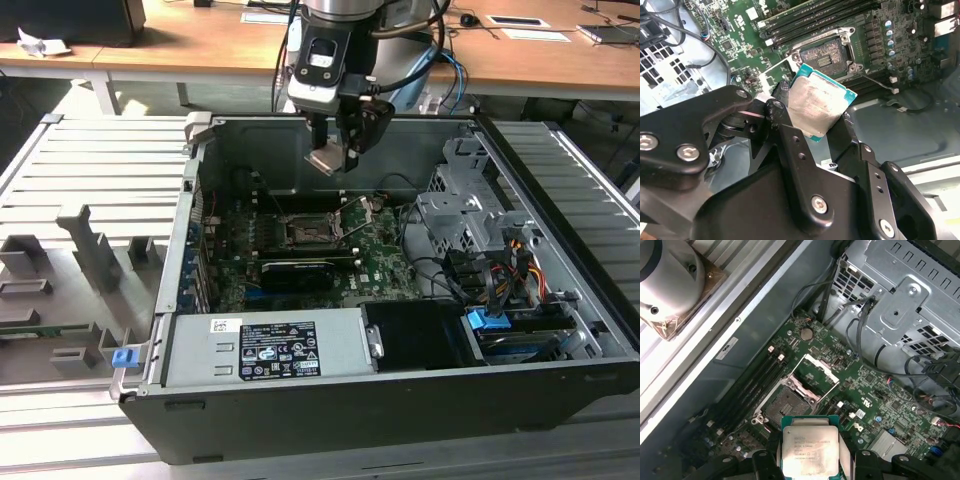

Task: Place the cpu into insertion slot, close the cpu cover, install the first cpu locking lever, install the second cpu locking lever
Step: 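Place the cpu into insertion slot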

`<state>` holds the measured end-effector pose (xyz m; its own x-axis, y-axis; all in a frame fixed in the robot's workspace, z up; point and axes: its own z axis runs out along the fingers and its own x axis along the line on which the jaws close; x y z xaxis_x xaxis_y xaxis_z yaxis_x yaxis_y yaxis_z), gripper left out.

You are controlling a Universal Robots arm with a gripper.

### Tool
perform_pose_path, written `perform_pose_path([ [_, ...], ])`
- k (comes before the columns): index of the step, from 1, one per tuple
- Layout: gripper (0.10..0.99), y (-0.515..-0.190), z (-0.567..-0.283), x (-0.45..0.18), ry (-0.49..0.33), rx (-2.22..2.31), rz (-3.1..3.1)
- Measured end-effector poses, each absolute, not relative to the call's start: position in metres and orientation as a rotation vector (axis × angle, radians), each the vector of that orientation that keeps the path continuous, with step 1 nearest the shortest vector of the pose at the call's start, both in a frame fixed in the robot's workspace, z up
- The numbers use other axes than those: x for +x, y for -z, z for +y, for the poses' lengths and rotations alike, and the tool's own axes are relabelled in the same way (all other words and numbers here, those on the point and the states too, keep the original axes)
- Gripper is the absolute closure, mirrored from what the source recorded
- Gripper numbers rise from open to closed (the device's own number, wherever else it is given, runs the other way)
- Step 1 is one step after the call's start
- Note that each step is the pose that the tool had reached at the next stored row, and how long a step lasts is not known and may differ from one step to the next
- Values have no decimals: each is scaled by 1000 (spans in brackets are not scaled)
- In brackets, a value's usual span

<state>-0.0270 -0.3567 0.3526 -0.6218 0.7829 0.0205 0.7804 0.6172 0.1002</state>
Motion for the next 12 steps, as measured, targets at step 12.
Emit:
perform_pose_path([
  [12,545,-350,-357,-27,-152,1489,2728],
])
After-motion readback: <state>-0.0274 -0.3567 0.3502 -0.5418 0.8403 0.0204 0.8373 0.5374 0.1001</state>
